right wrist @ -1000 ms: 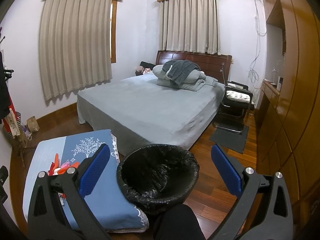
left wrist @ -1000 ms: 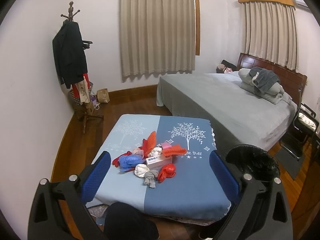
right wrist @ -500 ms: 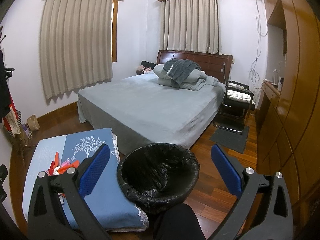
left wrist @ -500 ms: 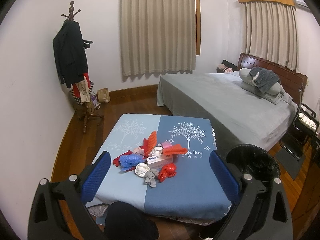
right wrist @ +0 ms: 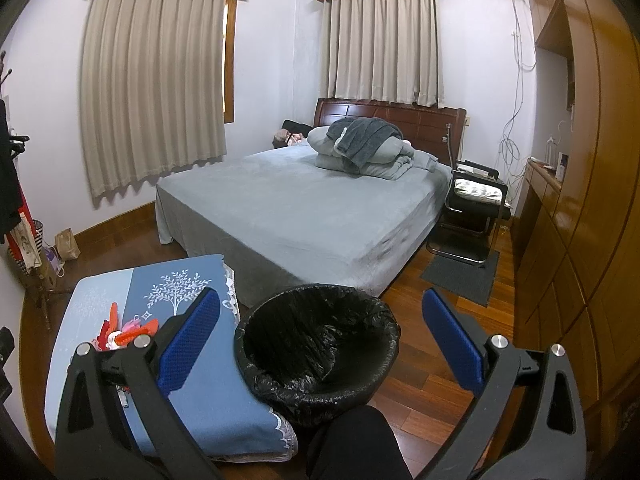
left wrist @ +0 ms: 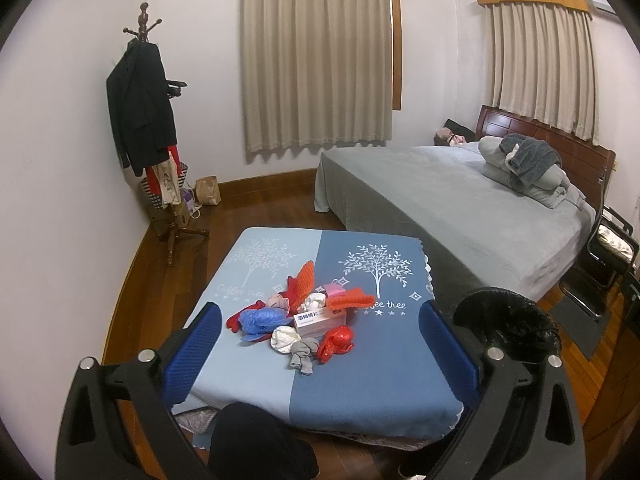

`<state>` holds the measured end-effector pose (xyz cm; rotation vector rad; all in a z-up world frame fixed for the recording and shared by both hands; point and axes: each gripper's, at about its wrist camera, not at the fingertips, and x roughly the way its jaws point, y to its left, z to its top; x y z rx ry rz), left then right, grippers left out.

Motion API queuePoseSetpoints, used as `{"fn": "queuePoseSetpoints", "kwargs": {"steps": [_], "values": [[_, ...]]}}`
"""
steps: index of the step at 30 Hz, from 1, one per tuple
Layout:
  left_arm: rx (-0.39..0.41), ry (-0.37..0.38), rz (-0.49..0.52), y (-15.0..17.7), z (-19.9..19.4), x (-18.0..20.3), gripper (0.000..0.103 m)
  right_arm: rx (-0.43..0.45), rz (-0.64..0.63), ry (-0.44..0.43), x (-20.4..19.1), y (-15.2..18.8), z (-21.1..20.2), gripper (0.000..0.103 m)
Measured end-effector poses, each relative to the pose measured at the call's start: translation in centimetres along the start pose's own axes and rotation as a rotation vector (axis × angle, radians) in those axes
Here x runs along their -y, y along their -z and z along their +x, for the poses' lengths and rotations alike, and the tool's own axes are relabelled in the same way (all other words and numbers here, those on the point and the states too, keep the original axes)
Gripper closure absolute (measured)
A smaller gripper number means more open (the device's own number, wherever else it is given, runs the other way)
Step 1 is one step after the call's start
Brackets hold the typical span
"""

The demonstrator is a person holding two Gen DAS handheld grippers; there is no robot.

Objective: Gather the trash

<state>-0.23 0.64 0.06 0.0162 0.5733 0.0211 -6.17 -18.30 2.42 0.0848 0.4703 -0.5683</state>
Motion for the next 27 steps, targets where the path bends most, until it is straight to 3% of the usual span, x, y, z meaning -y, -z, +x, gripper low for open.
{"fn": "queuePoseSetpoints", "kwargs": {"steps": [27], "values": [[-0.009, -0.005, -0.007, 0.20, 0.08, -0.71, 0.006, -0.010, -0.008, -0.010, -0.71, 0.67, 0.37, 0.005]]}}
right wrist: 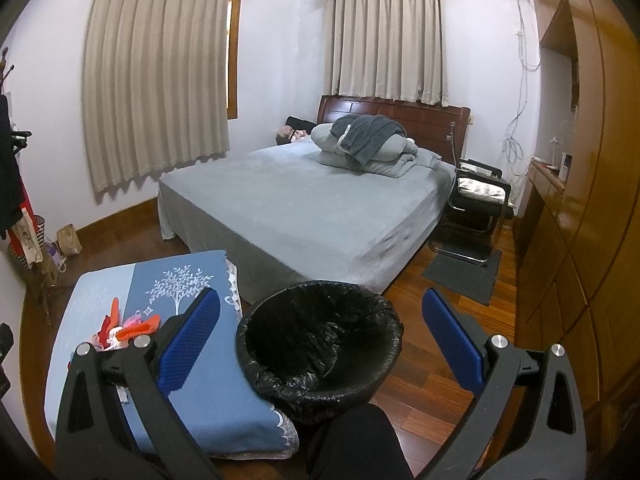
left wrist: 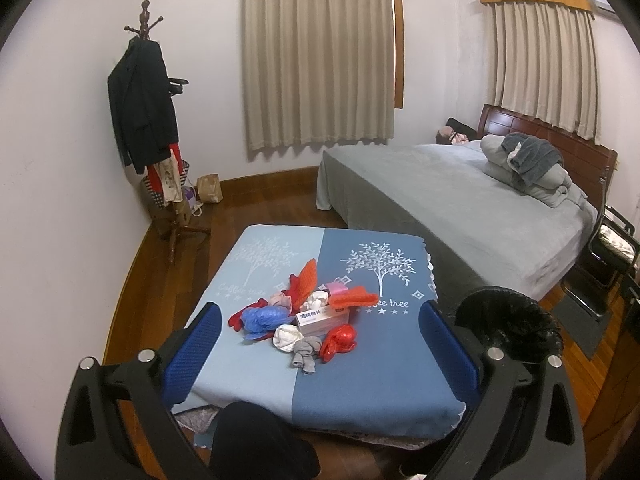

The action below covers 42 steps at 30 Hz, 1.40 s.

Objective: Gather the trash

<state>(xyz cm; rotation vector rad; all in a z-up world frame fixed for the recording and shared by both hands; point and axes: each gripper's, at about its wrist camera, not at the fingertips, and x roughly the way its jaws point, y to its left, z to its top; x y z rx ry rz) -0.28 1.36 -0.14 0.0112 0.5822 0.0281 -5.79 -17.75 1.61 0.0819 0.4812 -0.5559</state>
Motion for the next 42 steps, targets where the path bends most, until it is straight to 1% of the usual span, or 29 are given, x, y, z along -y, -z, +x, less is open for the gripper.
{"fn": "queuePoseSetpoints", "kwargs": {"steps": [2, 5, 8, 12, 14, 15, 16, 18, 22, 23, 25, 26, 27, 28, 30, 33, 36, 42], "values": [[-0.006, -0.002, 0.001, 0.0, 0.2, 0.0, 0.006, -0.003, -0.004, -0.003, 0.0, 0.5, 0.2, 0.005], [-0.020, -0.014, -0.006, 0.0, 0.5, -0.1, 0.006, -0.013, -0.013, -0.013, -0.2, 0.5, 0.5, 0.005], [-0.052, -0.014, -0.010, 0.5, 1.5, -0.9, 0.006, -0.033, -0.031, -0.036, -0.8, 0.9, 0.8, 0.005], [-0.117, -0.021, -0.032, 1.8, 3.5, -2.7, 0.006, -0.074, -0.067, -0.082, -2.2, 1.5, 2.0, 0.005], [-0.154, -0.053, -0.037, 2.8, 4.9, -3.9, 0.006, -0.095, -0.100, -0.106, -3.5, 1.9, 2.7, 0.009], [-0.171, -0.074, -0.038, 3.4, 5.7, -4.6, 0.006, -0.103, -0.113, -0.114, -4.1, 2.0, 3.1, 0.013], [-0.182, -0.083, -0.040, 3.9, 6.3, -5.2, 0.006, -0.124, -0.135, -0.132, -5.0, 2.4, 3.6, 0.020], [-0.211, -0.099, -0.053, 4.7, 7.6, -6.5, 0.006, -0.173, -0.157, -0.173, -6.4, 2.9, 4.8, 0.024], [-0.248, -0.095, -0.073, 5.8, 9.6, -8.0, 0.006, -0.242, -0.201, -0.232, -9.3, 4.4, 6.9, 0.032], [-0.263, -0.086, -0.077, 6.1, 10.4, -8.3, 0.006, -0.257, -0.221, -0.247, -10.2, 4.8, 7.4, 0.033], [-0.293, -0.060, -0.086, 6.5, 11.6, -8.8, 0.006, -0.296, -0.258, -0.295, -12.2, 5.8, 8.6, 0.039], [-0.301, -0.059, -0.089, 6.8, 12.3, -9.0, 0.006, -0.325, -0.275, -0.319, -13.2, 6.4, 9.4, 0.041], [-0.303, -0.068, -0.084, 7.0, 12.9, -9.2, 0.006, -0.351, -0.288, -0.337, -14.0, 7.0, 10.1, 0.046], [-0.306, -0.073, -0.076, 7.1, 13.6, -9.4, 0.006, -0.396, -0.304, -0.373, -15.5, 7.8, 11.3, 0.051], [-0.307, -0.082, -0.063, 7.5, 14.5, -9.5, 0.006, -0.434, -0.313, -0.416, -17.1, 8.8, 12.6, 0.055], [-0.306, -0.074, -0.051, 7.8, 16.4, -9.8, 0.006, -0.463, -0.328, -0.468, -19.6, 10.2, 14.3, 0.056], [-0.314, -0.071, -0.040, 8.2, 18.2, -9.9, 0.006, -0.461, -0.337, -0.500, -21.6, 11.1, 15.6, 0.056], [-0.314, -0.055, -0.029, 8.6, 21.0, -10.5, 0.006, -0.467, -0.331, -0.534, -24.2, 12.1, 17.6, 0.056]]}}
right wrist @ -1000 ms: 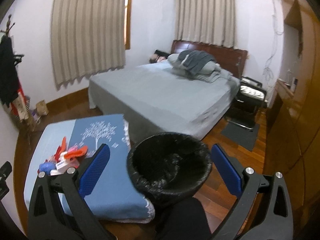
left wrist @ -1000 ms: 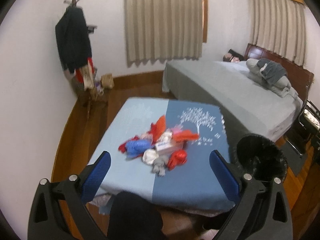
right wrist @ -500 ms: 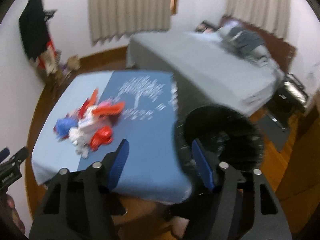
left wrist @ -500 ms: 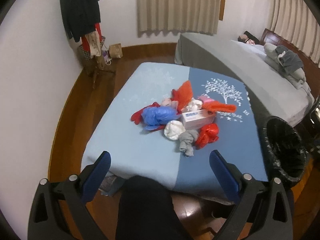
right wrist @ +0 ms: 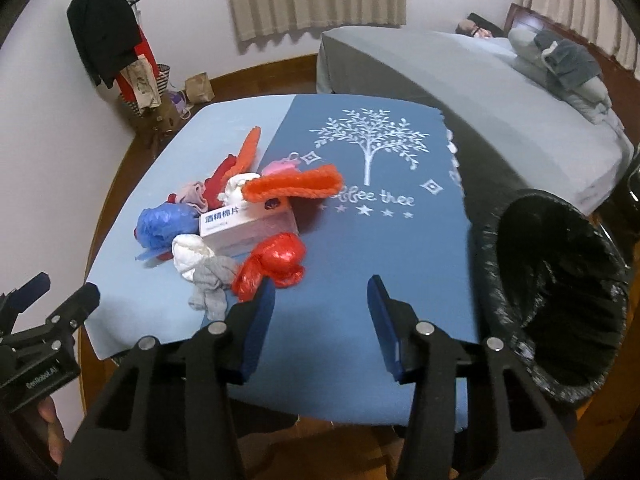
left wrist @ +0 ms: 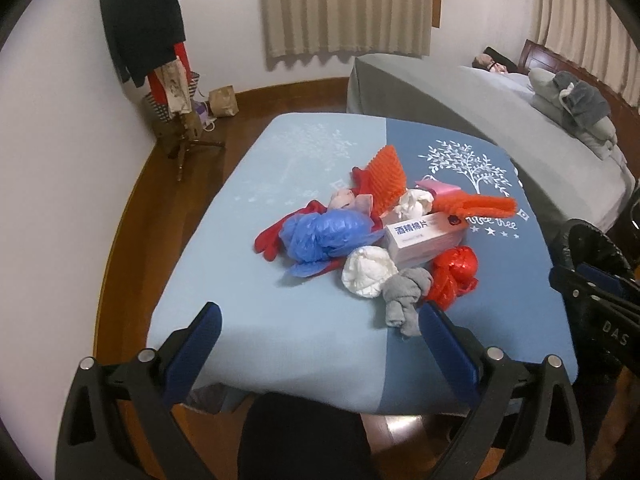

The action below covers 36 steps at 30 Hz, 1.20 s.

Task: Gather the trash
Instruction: 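Move both tools down toward the trash pile on the blue cloth, then grasp the red plastic bag with the right tool while the left tool grasps the grey sock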

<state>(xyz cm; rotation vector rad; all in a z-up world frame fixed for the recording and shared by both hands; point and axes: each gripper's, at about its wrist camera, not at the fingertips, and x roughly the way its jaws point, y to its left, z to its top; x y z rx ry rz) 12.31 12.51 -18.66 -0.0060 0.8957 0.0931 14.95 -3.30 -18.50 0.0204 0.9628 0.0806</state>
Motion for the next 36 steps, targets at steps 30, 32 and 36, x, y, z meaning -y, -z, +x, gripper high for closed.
{"fn": "queuePoseSetpoints", "kwargs": {"steps": [30, 32, 36], "values": [[-0.088, 0.050, 0.054, -0.3, 8.5, 2.8, 0.008, -0.120, -0.033, -0.133, -0.8, -0.5, 12.4, 0.081], [-0.096, 0.057, 0.063, -0.3, 8.8, 3.5, 0.008, -0.112, -0.024, -0.130, -0.3, -0.5, 11.9, 0.082], [-0.114, 0.074, 0.082, -0.2, 9.5, 5.2, 0.009, -0.106, 0.007, -0.124, 1.3, -0.3, 11.1, 0.082]]}}
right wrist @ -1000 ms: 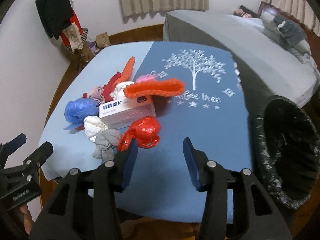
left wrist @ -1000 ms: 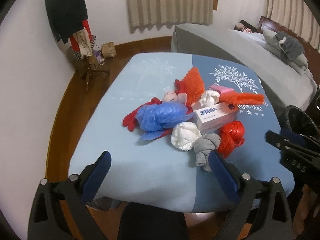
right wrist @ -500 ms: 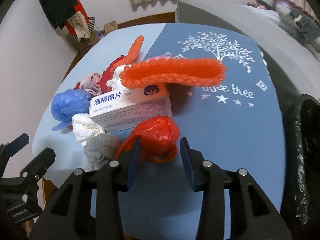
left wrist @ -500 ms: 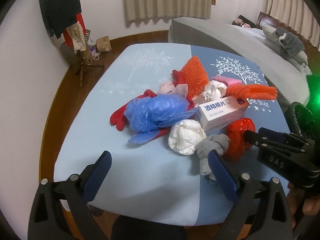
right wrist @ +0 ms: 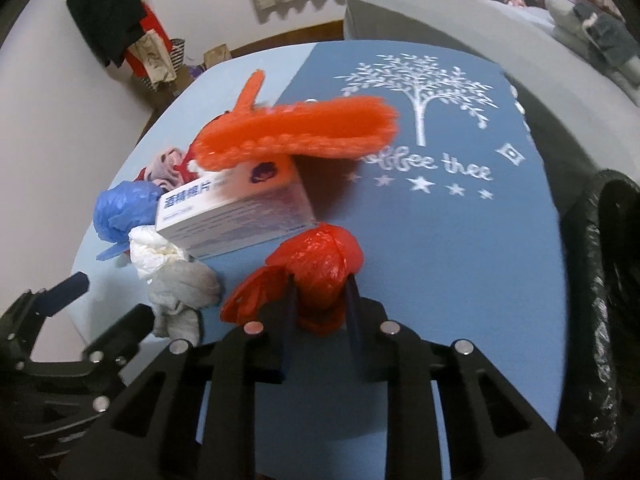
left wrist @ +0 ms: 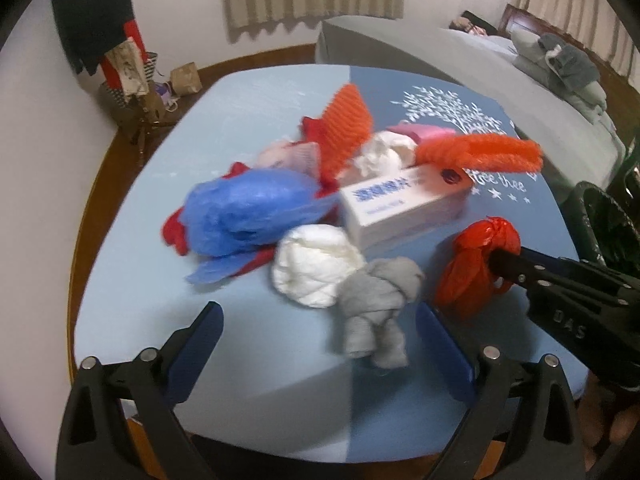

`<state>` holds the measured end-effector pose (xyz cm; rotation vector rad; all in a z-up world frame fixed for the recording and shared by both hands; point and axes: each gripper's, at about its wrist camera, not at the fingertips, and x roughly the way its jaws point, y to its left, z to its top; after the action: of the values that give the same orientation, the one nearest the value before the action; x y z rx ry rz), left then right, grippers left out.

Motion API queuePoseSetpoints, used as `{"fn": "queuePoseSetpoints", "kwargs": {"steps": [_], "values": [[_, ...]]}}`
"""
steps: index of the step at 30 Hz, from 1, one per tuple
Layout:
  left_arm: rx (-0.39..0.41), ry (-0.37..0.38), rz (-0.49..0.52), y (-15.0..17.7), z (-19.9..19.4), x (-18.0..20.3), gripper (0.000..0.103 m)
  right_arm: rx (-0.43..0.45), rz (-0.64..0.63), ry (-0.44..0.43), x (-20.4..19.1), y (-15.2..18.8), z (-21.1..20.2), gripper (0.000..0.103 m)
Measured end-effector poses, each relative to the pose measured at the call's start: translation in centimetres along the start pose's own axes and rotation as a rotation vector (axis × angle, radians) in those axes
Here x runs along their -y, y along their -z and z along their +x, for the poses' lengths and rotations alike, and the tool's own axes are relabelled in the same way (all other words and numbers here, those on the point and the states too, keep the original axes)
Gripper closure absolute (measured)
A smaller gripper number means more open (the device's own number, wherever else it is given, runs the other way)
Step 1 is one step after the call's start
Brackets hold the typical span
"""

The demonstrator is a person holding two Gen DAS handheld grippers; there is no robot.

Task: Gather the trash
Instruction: 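Grasp the red plastic bag with the right tool while the left tool grasps the grey sock, then carry both items over the black bin and open both tools to drop them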

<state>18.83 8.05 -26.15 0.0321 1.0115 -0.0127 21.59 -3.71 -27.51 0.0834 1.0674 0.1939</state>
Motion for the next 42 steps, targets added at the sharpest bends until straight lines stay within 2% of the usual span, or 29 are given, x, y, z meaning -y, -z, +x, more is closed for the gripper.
{"fn": "queuePoseSetpoints", "kwargs": {"steps": [9, 11, 13, 14, 17, 20, 30, 42], "values": [[-0.061, 0.017, 0.029, 0.1, 2.6, 2.6, 0.025, 0.017, 0.033, 0.027, 2.3, 0.6, -1.5, 0.082], [-0.076, 0.021, 0.031, 0.3, 3.0, 2.8, 0.034, 0.018, 0.035, 0.030, 2.6, 0.7, -1.7, 0.082], [-0.102, 0.032, 0.032, 0.5, 3.5, 2.9, 0.062, 0.017, 0.037, 0.030, 2.7, 0.8, -1.9, 0.082], [-0.117, 0.038, 0.028, 0.6, 3.8, 2.8, 0.072, 0.018, 0.037, 0.031, 2.6, 0.8, -2.0, 0.082], [-0.112, 0.042, 0.019, 0.6, 3.6, 2.6, 0.078, 0.020, 0.041, 0.033, 2.7, 0.8, -2.3, 0.082], [-0.115, 0.051, 0.013, 0.5, 2.9, 2.6, 0.080, 0.023, 0.044, 0.036, 2.8, 1.0, -2.7, 0.082], [-0.050, 0.042, 0.021, -0.6, -1.8, 3.7, 0.081, 0.054, 0.066, 0.050, 3.7, 1.0, -5.9, 0.082], [-0.014, 0.081, 0.062, -1.5, -6.1, 9.8, 0.081, 0.099, 0.110, 0.113, 8.8, 1.7, -11.7, 0.082]]}}
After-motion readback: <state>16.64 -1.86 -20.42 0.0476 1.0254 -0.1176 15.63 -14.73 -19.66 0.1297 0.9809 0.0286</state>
